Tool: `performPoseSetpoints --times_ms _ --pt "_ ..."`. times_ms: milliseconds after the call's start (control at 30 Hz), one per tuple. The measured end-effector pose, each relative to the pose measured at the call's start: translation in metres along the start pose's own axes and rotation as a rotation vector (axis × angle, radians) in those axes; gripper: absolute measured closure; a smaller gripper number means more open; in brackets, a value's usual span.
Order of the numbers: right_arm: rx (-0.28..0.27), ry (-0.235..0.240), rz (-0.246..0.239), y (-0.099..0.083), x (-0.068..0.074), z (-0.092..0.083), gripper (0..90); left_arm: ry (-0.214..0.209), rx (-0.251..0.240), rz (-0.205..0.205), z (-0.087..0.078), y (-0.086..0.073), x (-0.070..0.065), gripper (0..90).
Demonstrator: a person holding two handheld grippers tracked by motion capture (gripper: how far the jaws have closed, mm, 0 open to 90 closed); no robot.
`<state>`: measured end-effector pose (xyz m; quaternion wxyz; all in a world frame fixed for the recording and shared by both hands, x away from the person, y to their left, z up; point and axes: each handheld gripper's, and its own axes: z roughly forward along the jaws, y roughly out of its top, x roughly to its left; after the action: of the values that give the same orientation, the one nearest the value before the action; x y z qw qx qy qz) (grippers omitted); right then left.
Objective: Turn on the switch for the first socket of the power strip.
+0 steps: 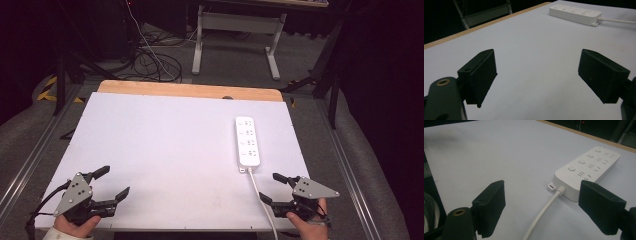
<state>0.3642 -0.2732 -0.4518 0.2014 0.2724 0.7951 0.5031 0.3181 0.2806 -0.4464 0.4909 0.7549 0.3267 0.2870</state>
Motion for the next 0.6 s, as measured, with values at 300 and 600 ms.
performPoseSetpoints --times_ms 300,600 --pt "0.0 0.0 -0.011 0.002 0.0019 -0.0011 23.3 0.011 -0.004 0.013 -0.001 0.0012 -0.0025 16.2" --pt "0.004 0.004 -0.023 0.0044 0.0039 -0.0011 24.7 0.014 -0.009 0.01 -0.0014 0.0016 -0.0035 16.2"
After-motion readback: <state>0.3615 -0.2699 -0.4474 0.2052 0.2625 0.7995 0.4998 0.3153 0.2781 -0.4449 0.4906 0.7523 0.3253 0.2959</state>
